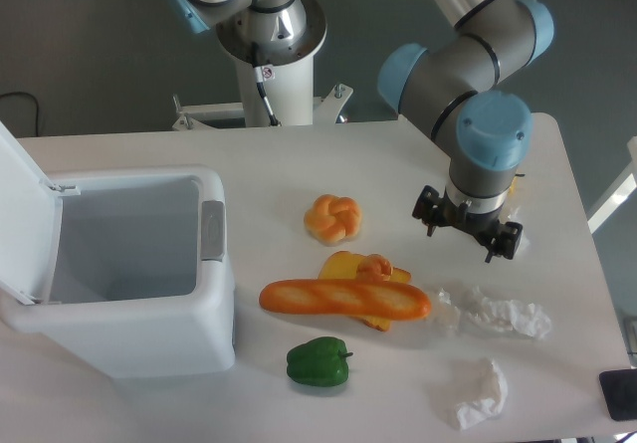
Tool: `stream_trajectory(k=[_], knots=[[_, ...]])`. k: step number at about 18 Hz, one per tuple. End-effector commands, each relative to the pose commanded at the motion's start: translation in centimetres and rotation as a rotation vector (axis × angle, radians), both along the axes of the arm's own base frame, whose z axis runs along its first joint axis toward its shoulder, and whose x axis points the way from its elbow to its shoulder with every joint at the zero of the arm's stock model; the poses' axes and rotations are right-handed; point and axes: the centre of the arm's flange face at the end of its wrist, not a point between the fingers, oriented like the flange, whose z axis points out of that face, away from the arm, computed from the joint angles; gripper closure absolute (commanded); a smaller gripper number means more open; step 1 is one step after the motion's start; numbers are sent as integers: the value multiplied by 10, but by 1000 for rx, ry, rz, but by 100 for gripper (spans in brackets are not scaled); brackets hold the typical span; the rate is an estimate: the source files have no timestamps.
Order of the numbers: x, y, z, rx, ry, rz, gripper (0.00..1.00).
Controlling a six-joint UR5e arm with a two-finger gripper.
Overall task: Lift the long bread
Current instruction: 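Move the open gripper toward the orange baguette, then lower the gripper onto the baguette's end and close on it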
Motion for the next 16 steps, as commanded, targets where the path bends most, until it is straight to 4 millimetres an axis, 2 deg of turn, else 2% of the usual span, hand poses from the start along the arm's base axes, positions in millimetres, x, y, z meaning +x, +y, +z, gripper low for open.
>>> stream_trajectory(k=[1, 9, 12, 16], knots=[[-1, 4, -1, 1, 2, -11, 0], [-3, 48, 33, 40, 74, -159, 0], [5, 62, 21, 26, 58, -248, 0], [4, 64, 10, 9, 41, -339, 0]])
